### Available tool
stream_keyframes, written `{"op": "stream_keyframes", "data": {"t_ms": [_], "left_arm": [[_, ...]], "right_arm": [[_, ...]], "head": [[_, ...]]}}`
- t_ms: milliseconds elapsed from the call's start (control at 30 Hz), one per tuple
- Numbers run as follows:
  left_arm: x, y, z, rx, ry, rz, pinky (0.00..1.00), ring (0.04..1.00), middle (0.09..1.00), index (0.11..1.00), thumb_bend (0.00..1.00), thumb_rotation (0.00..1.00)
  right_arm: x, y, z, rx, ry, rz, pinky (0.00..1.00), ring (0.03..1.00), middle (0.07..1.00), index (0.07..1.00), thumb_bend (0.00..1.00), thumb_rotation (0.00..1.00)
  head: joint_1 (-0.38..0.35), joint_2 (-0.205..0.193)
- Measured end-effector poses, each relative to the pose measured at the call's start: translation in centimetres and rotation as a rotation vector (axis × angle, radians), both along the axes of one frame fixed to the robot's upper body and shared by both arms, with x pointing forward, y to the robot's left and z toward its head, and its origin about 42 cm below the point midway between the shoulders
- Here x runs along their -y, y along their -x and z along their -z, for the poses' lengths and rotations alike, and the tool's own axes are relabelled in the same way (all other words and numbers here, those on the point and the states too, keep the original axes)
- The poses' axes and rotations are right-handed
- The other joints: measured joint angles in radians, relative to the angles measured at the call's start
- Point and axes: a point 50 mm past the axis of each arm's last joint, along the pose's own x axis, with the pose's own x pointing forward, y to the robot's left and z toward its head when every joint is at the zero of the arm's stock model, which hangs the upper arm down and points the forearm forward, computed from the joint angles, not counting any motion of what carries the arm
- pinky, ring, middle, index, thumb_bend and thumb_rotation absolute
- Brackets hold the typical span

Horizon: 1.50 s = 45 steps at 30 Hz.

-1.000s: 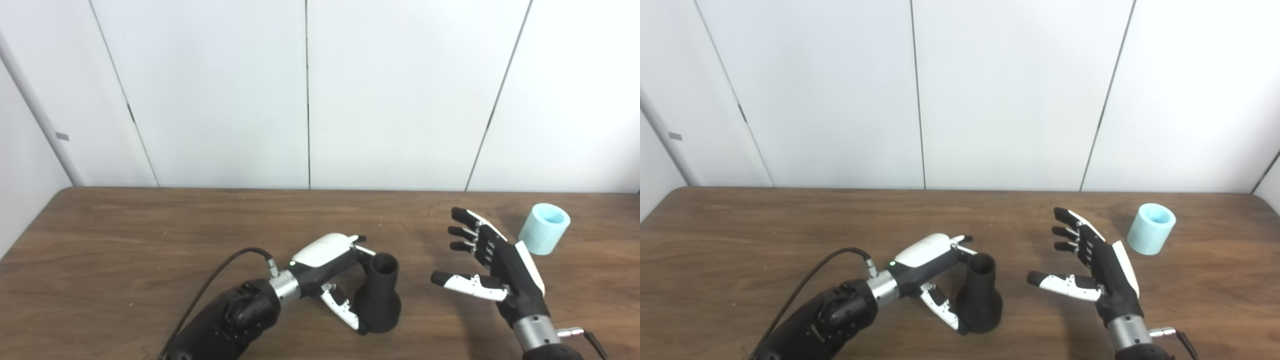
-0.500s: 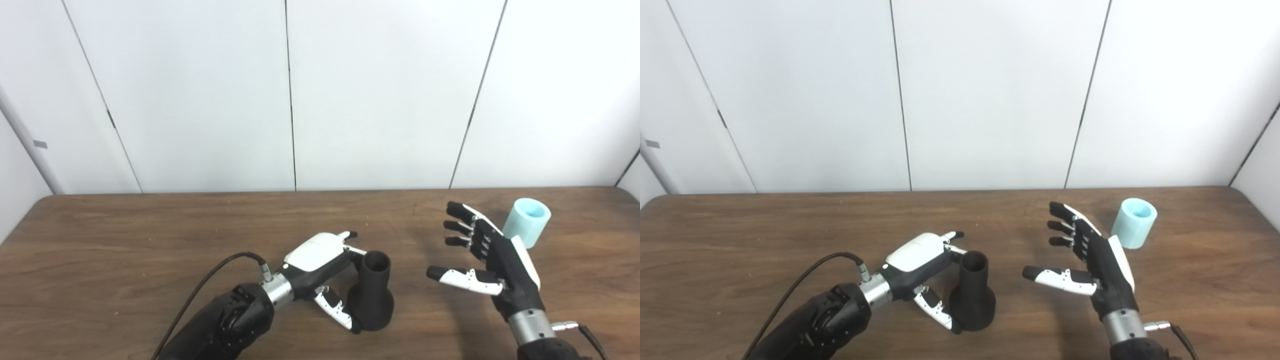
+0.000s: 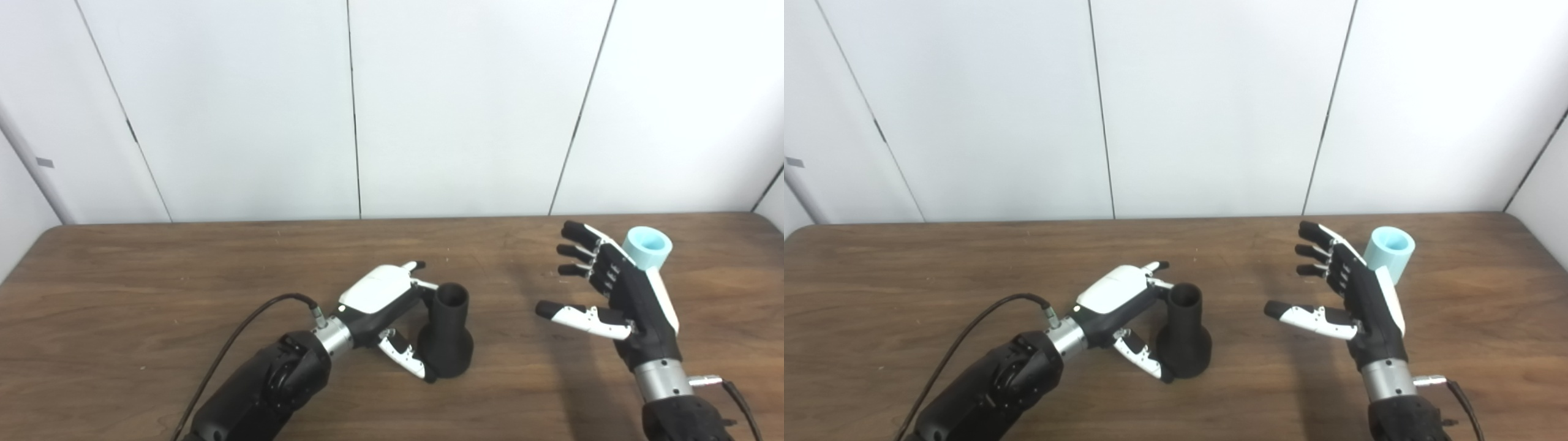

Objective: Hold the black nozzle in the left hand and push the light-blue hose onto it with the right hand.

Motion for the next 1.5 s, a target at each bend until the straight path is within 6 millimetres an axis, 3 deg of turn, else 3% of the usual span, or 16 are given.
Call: {"op": "stream_keyframes", "data": {"t_ms": [200,300,400,500,567,733,867,967,1100,1500], "left_arm": [[-1.6,-0.4,-0.1,0.007,-0.012,-0.038,1.00,0.659,0.498,0.477,0.52,0.00],[-1.8,-0.3,0.0,0.008,-0.005,-0.046,1.00,0.663,0.500,0.474,0.52,0.00],[-2.0,-0.3,0.1,0.011,0.000,-0.055,1.00,0.666,0.504,0.470,0.52,0.00],[-2.4,-0.5,0.3,0.020,0.009,-0.064,1.00,0.665,0.504,0.471,0.52,0.00],[-2.7,-0.6,0.5,0.026,0.011,-0.070,1.00,0.665,0.505,0.470,0.52,0.00],[-3.9,-0.9,0.8,0.055,0.016,-0.067,1.00,0.667,0.507,0.467,0.52,0.00],[-4.5,-1.5,0.9,0.073,0.018,-0.056,1.00,0.667,0.507,0.468,0.52,0.00],[-5.0,-1.9,1.2,0.077,0.015,-0.057,1.00,0.664,0.503,0.471,0.52,0.00],[-5.4,-2.1,1.3,0.079,0.023,-0.051,1.00,0.662,0.505,0.467,0.52,0.00],[-5.7,-2.3,1.5,0.089,0.031,-0.051,1.00,0.666,0.501,0.469,0.52,0.00]], "right_arm": [[3.7,-0.3,-4.4,-0.001,0.187,0.067,0.59,0.713,0.810,0.829,0.79,0.15],[5.1,-0.9,-8.8,-0.013,0.419,0.193,0.56,0.699,0.797,0.822,0.80,0.10],[6.1,-2.0,-13.7,0.029,0.609,0.299,0.62,0.741,0.829,0.825,0.81,0.11],[6.2,-3.0,-16.4,0.006,0.700,0.316,0.65,0.788,0.869,0.843,0.84,0.13],[6.2,-3.6,-16.7,-0.065,0.740,0.291,0.66,0.813,0.886,0.852,0.86,0.14],[6.7,-5.5,-16.6,-0.229,0.820,0.292,0.65,0.825,0.901,0.863,0.89,0.17],[7.1,-6.6,-18.1,-0.242,0.843,0.327,0.67,0.842,0.911,0.867,0.90,0.18],[7.6,-8.7,-18.5,-0.318,0.862,0.339,0.70,0.893,0.940,0.886,0.91,0.20],[8.0,-11.2,-18.1,-0.480,0.966,0.345,0.68,0.888,0.928,0.902,0.92,0.24],[9.7,-14.4,-15.8,-0.639,0.982,0.272,0.80,0.933,0.945,0.921,0.95,0.24]], "head": [[-0.060,-0.011],[-0.144,-0.028],[-0.191,-0.040],[-0.249,-0.054],[-0.310,-0.072],[-0.350,-0.087],[-0.366,-0.092],[-0.395,-0.109],[-0.399,-0.118],[-0.421,-0.127]]}}
